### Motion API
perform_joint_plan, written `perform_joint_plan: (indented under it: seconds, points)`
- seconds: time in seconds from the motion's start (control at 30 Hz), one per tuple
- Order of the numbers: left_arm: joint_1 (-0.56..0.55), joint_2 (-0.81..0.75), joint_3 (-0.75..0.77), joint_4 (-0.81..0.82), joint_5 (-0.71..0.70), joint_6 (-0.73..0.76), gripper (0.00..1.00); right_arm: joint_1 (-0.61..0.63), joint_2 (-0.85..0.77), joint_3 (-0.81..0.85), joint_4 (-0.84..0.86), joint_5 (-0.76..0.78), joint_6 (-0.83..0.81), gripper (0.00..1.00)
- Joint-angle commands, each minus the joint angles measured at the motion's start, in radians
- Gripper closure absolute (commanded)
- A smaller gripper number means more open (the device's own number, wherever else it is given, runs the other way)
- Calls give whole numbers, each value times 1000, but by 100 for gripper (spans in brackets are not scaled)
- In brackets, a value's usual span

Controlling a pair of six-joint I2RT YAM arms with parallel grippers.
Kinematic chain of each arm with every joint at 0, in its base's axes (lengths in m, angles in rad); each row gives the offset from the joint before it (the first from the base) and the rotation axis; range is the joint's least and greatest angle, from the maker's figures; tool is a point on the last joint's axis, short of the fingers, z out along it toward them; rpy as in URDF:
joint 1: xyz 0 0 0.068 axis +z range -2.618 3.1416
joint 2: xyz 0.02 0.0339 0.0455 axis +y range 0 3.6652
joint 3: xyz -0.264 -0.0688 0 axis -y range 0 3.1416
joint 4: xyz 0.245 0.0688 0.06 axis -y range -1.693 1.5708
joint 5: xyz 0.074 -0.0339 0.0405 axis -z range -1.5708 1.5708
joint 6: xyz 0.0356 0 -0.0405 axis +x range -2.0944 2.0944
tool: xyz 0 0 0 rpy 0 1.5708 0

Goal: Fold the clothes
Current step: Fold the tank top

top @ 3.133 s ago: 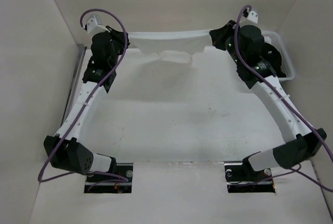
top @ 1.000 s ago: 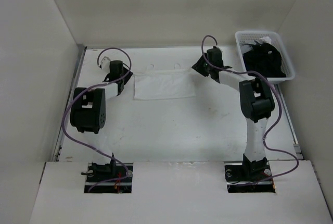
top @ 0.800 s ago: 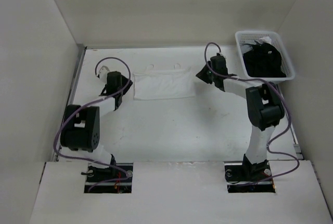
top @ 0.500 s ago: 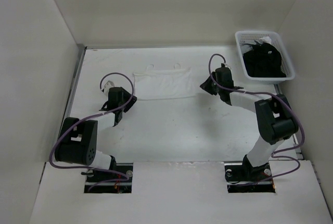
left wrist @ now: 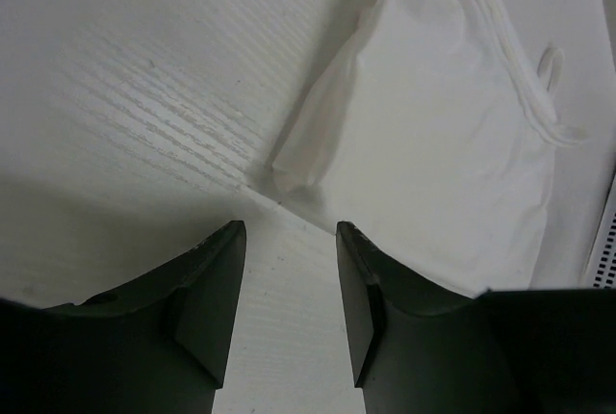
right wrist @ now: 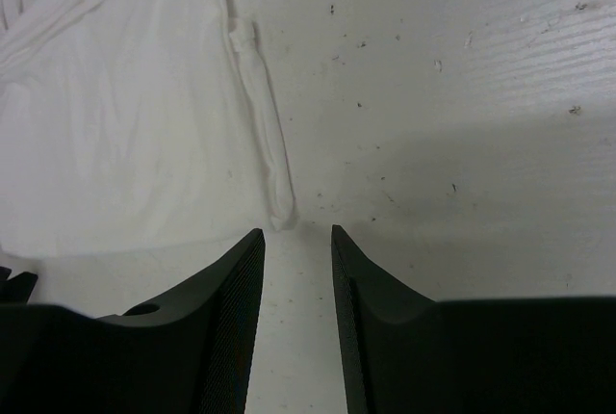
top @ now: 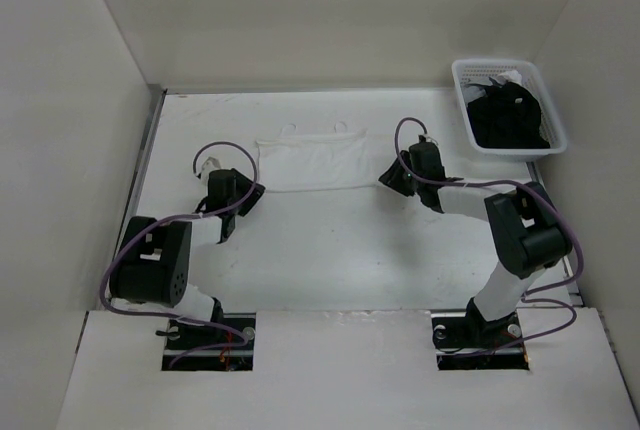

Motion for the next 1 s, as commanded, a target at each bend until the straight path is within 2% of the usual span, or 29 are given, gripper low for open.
perform_joint_plan:
  seconds: [0.0, 0.13, 0.33, 0.63, 0.8, 0.9, 0.97]
  points:
    - [16, 55, 16, 83, 12, -31, 60, 8, 17, 15, 62, -14, -5, 61]
    - [24, 99, 23, 91, 22, -48, 65, 13, 49, 33, 65, -35, 4, 61]
    - [27, 81, 8, 77, 12, -57, 75, 19, 71, 43, 78, -38, 18, 62]
    - [24, 150, 39, 85, 25, -65, 85, 25, 106, 58, 94, -54, 44, 68]
    - [24, 142, 40, 83, 26, -66, 89, 25, 128, 75, 98, -78, 56, 73]
    - [24, 138, 39, 80, 26, -63, 91, 25, 138, 81, 111, -81, 67, 80]
    - [24, 138, 37, 80, 26, -65, 93, 25, 142, 82, 124, -86, 82, 88]
